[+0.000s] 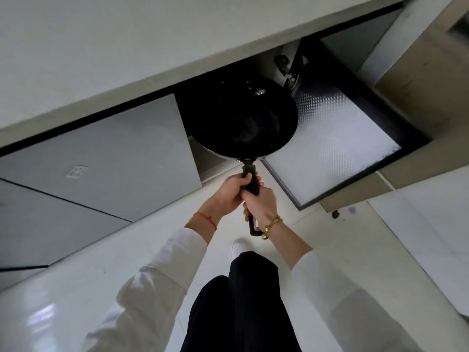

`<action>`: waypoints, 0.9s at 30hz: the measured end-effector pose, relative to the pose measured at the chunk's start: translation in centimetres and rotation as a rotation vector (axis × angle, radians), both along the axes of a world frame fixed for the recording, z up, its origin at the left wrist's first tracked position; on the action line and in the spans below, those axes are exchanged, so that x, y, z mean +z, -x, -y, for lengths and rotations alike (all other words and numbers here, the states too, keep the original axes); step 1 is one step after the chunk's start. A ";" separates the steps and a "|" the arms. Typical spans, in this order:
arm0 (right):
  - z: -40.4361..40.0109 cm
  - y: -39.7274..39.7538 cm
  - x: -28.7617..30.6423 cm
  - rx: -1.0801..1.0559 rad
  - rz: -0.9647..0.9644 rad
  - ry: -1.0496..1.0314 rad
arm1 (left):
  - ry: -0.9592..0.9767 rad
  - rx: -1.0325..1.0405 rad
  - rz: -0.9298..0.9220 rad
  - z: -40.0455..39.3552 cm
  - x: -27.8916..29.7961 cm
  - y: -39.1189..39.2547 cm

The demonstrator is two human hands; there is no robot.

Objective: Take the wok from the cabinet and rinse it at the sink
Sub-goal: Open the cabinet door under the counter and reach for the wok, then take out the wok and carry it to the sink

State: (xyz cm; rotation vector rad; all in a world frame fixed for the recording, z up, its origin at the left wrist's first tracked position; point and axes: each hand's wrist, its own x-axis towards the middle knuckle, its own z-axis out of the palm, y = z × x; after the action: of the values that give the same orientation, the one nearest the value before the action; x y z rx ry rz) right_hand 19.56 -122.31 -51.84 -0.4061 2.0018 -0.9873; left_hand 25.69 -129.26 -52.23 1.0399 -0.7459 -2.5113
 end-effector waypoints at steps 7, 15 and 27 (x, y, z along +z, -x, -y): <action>-8.1 -2.5 5.7 -0.023 0.022 -0.045 | -0.075 -0.077 0.066 -7.2 5.1 -2.1; -16.4 -6.6 13.8 -0.080 0.028 -0.074 | -0.140 -0.118 0.100 -14.9 14.0 -5.5; -25.8 -11.6 25.2 -0.095 -0.054 -0.021 | -0.009 -0.238 0.095 -23.7 25.7 -10.5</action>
State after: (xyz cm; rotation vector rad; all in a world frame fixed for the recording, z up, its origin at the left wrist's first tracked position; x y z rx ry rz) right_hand 31.19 -96.52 -26.63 -0.3321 2.0951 -1.0233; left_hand 36.16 -105.60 -26.55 1.1410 -0.9372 -2.6791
